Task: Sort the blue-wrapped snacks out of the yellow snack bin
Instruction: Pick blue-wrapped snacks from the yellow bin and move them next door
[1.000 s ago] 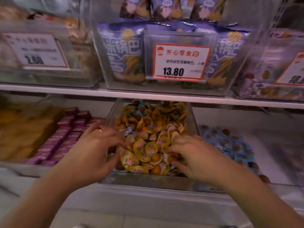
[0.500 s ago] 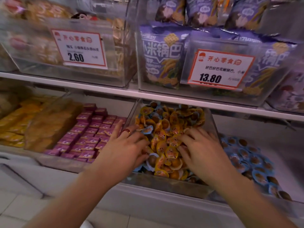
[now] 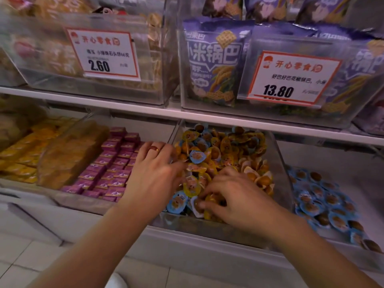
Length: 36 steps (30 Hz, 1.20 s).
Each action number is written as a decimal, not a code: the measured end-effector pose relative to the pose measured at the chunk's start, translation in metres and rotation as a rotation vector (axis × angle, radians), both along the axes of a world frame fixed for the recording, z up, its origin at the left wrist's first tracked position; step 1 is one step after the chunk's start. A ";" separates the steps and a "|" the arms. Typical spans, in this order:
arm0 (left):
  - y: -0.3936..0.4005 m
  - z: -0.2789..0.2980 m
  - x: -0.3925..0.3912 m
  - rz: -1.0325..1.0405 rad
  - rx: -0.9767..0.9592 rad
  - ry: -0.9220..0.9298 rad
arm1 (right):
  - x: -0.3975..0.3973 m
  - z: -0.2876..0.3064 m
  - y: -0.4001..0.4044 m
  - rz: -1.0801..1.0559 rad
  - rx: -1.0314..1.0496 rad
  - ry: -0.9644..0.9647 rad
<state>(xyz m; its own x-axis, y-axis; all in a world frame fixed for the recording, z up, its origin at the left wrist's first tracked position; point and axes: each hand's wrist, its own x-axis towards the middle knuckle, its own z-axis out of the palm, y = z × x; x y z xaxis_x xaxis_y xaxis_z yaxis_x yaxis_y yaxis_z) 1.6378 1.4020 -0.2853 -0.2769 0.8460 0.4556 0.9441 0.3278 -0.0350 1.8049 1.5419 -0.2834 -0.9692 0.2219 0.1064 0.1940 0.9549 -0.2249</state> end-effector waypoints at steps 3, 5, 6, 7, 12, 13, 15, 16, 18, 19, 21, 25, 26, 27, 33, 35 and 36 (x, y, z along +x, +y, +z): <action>0.007 0.001 0.002 0.043 0.043 0.033 | 0.003 0.006 0.003 -0.100 0.106 -0.065; 0.006 0.002 0.002 0.024 0.053 0.040 | 0.002 0.007 0.000 -0.102 0.162 -0.084; 0.004 0.002 0.002 0.010 0.048 0.047 | 0.000 0.007 -0.004 -0.083 0.194 -0.078; 0.000 0.004 0.000 0.005 0.028 0.053 | -0.002 0.008 -0.008 -0.063 0.215 -0.068; -0.025 0.007 -0.001 -0.078 -0.228 0.086 | -0.006 0.009 -0.022 0.027 0.161 -0.047; -0.028 0.007 0.001 -0.080 -0.300 0.071 | -0.008 0.007 -0.022 0.044 0.118 -0.071; -0.029 0.005 0.006 -0.030 -0.446 0.049 | -0.012 0.003 -0.018 0.053 0.061 -0.136; -0.027 0.003 0.007 -0.006 -0.465 0.058 | -0.014 0.001 -0.016 0.047 0.076 -0.166; -0.023 0.001 0.009 0.024 -0.470 0.091 | -0.018 -0.005 -0.011 0.031 0.147 -0.196; -0.021 0.000 0.010 0.035 -0.477 0.099 | -0.020 -0.007 -0.009 0.017 0.181 -0.197; -0.016 0.000 0.011 0.061 -0.464 0.093 | -0.026 -0.011 -0.008 -0.023 0.234 -0.169; -0.007 -0.002 0.011 0.079 -0.421 0.047 | -0.030 -0.015 -0.007 -0.017 0.206 -0.072; -0.008 -0.002 0.009 0.063 -0.402 0.026 | -0.028 -0.016 -0.007 -0.012 0.178 -0.057; -0.009 -0.002 0.006 0.044 -0.368 -0.008 | -0.026 -0.016 -0.006 -0.013 0.158 -0.039; -0.018 0.002 -0.003 -0.097 0.147 -0.356 | -0.021 -0.009 0.002 -0.167 0.070 0.133; -0.021 0.007 -0.003 -0.051 0.325 -0.497 | -0.019 -0.003 0.004 -0.216 0.052 0.179; -0.023 0.009 -0.003 -0.031 0.396 -0.567 | -0.018 0.001 0.004 -0.216 0.029 0.215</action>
<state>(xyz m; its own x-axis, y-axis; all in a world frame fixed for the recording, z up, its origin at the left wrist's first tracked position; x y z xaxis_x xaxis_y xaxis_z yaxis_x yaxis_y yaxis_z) 1.6344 1.3792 -0.2758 -0.5419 0.6575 0.5234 0.7902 0.1865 0.5837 1.7865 1.5461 -0.2819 -0.8545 0.4144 0.3132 0.3442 0.9033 -0.2561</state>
